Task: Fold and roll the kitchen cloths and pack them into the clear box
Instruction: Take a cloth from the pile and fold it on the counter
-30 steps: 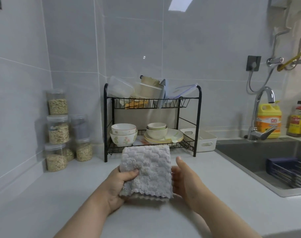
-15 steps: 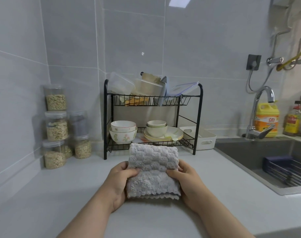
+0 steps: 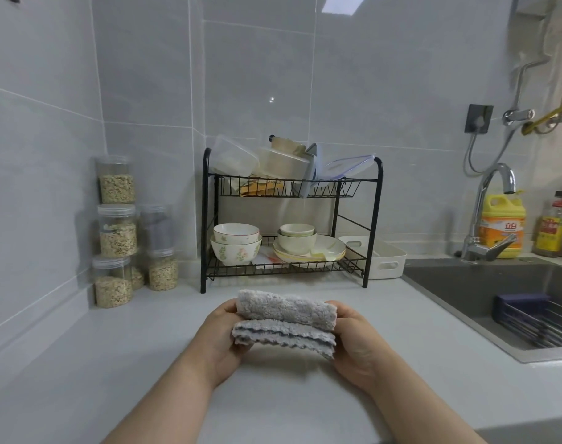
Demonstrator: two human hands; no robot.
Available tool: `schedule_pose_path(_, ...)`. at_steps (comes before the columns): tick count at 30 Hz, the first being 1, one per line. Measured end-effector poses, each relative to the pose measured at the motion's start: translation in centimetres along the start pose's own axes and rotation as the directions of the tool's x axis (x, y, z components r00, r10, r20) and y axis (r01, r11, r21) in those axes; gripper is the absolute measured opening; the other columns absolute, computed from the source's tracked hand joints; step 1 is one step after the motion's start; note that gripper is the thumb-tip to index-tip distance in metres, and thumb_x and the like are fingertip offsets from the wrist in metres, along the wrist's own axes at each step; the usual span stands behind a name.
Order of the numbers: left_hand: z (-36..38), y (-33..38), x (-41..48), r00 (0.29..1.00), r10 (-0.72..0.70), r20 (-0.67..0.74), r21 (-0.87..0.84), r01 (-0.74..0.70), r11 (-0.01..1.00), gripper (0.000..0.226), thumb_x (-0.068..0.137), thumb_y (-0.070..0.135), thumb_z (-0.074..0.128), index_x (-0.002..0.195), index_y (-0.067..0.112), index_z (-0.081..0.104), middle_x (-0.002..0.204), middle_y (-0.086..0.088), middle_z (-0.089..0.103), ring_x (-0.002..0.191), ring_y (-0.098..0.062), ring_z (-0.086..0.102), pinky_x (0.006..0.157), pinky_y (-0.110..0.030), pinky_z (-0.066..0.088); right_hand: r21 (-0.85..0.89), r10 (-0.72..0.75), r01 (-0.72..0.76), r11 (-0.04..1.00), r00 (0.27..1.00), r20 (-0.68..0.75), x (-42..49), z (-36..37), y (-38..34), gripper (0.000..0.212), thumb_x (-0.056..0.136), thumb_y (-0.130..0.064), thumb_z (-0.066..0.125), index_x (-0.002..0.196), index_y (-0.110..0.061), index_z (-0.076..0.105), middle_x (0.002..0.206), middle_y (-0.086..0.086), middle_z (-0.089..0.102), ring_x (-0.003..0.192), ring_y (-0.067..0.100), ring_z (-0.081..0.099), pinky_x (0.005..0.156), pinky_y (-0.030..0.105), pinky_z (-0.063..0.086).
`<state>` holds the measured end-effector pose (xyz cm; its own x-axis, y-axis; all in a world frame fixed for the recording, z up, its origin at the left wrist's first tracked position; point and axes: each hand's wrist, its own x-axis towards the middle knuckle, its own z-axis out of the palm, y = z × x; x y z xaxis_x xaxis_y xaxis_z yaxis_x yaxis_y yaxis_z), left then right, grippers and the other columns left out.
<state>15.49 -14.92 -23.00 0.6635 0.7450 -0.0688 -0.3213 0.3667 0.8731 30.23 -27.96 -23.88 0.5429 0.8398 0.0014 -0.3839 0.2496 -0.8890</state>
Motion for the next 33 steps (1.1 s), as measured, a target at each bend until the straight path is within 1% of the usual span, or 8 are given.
schedule_pose_path(4,0.4,0.0,0.0,0.999,-0.011,0.033,-0.019,0.012,1.0,0.045,0.081,-0.024,0.031,0.085,0.004,0.066,0.074,-0.021,0.071,0.062,-0.032,0.069,0.054,-0.036,0.058,-0.027,0.019,-0.019,0.999,1.0,0.009,0.5,-0.2,0.1,0.03,0.08,0.019,0.045,0.09,-0.004,0.062,0.092,0.026,0.063,0.079,0.034,0.062,0.073,0.041,0.054)
schedule_pose_path(10,0.0,0.0,-0.4,0.994,-0.066,0.091,-0.018,0.068,0.998,0.016,0.085,0.022,0.051,0.079,0.01,0.06,0.084,-0.021,0.06,0.079,-0.034,0.059,0.074,-0.04,0.049,0.131,0.087,-0.089,0.987,0.996,0.024,0.0,-0.1,-0.5,0.014,0.074,-0.007,0.042,0.07,-0.006,0.056,0.076,0.017,0.058,0.074,0.033,0.057,0.075,0.041,0.049)
schedule_pose_path(12,-0.1,-0.4,-0.3,0.996,-0.037,0.081,0.11,0.028,0.994,0.033,0.067,0.037,0.081,0.082,0.013,0.064,0.098,-0.021,0.06,0.091,-0.035,0.059,0.086,-0.046,0.047,0.085,0.074,-0.076,0.993,0.997,0.032,-0.1,0.0,-0.3,0.021,0.086,-0.021,0.054,0.07,-0.008,0.06,0.08,0.019,0.063,0.077,0.033,0.061,0.078,0.042,0.048)
schedule_pose_path(15,0.1,-0.9,-0.3,0.992,0.113,0.049,0.293,-0.122,0.948,0.058,0.054,0.013,0.091,0.107,0.025,0.069,0.121,-0.013,0.054,0.11,-0.02,0.056,0.102,-0.039,0.043,-0.132,-0.093,0.083,0.988,0.993,-0.073,0.0,0.0,0.2,0.008,0.083,-0.003,0.067,0.088,-0.007,0.07,0.093,0.021,0.068,0.077,0.031,0.066,0.072,0.037,0.054)
schedule_pose_path(19,0.2,-1.7,0.1,0.966,0.256,0.034,0.461,-0.242,0.854,0.071,0.072,-0.012,0.076,0.131,0.021,0.053,0.108,0.002,0.062,0.093,0.002,0.057,0.082,-0.02,0.047,-0.377,-0.239,0.168,0.911,0.959,-0.15,0.5,-0.5,1.1,0.056,0.082,0.011,0.066,0.125,-0.023,0.058,0.112,0.01,0.062,0.082,0.023,0.067,0.077,0.039,0.057)
schedule_pose_path(24,0.3,-2.1,-0.1,0.937,0.343,0.069,0.583,-0.317,0.748,0.047,0.071,-0.006,0.078,0.1,0.028,0.062,0.093,0.0,0.071,0.091,-0.022,0.069,0.082,-0.036,0.057,-0.641,-0.307,0.184,0.745,0.948,-0.086,0.1,0.0,1.1,0.041,0.085,-0.008,0.071,0.118,-0.029,0.061,0.109,-0.001,0.067,0.085,0.008,0.064,0.077,0.016,0.052)
schedule_pose_path(28,0.2,-2.3,0.3,0.944,0.32,0.075,0.624,-0.295,0.724,0.039,0.073,-0.002,0.078,0.094,0.026,0.063,0.089,0.001,0.073,0.085,-0.018,0.069,0.08,-0.034,0.057,-0.766,-0.279,0.177,0.618,0.96,-0.003,0.0,-0.1,1.3,0.066,0.075,-0.012,0.08,0.132,-0.03,0.051,0.117,-0.003,0.058,0.105,0.013,0.059,0.091,0.022,0.047)
schedule_pose_path(33,-0.2,-1.7,0.9,0.994,0.109,0.002,0.338,-0.103,0.935,0.016,0.075,-0.013,0.07,0.082,0.001,0.067,0.072,-0.008,0.073,0.074,-0.024,0.067,0.076,-0.031,0.054,-0.397,-0.152,0.104,0.912,0.984,-0.092,0.4,-0.5,0.9,0.046,0.078,0.013,0.068,0.119,-0.003,0.057,0.103,0.021,0.07,0.09,0.036,0.069,0.088,0.047,0.056)
